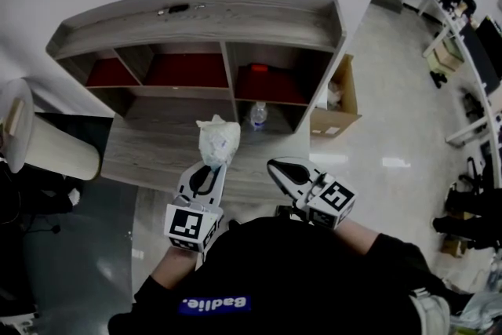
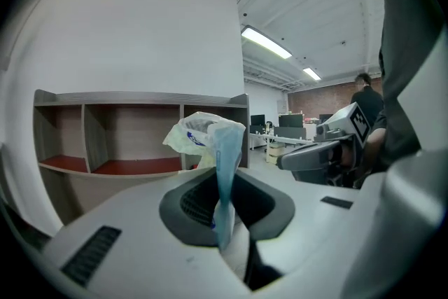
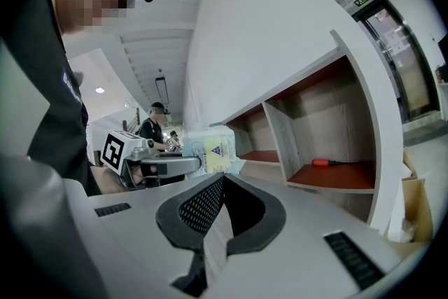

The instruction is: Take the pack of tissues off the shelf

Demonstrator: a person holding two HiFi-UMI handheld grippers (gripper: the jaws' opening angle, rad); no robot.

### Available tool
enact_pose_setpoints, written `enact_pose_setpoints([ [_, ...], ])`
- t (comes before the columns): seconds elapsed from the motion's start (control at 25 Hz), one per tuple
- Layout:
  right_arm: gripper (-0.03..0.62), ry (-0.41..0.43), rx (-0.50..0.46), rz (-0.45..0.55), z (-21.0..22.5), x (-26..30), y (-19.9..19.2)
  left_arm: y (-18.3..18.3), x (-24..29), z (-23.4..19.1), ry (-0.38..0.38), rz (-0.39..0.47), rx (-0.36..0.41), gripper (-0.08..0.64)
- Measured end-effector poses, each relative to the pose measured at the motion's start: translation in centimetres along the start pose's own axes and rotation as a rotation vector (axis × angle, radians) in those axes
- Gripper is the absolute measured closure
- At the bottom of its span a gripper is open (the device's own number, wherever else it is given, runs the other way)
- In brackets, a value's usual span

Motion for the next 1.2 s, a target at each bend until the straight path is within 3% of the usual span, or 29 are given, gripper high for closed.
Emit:
enact_pose_setpoints([
  [0.76, 0.566, 0.010, -0.002, -0.008, -0.3, 0.5, -0.4, -1.1, -0.5, 2.5, -0.062, 0.013, -0.080, 0.520],
  [1.2, 0.566, 0.008, 0.001, -0.004, 0.0, 0.5, -0.3, -1.1, -0.1, 2.4, -0.061, 0.014, -0.080, 0.520],
])
Point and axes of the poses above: the fingertips, and each gripper's own axes: x forward along the fingers, z to its right, y out of its top, the point moved 1 cm from there along -x, backward along the fingers, and after that the axes turned 11 degrees about z, right-handed, at the moved point
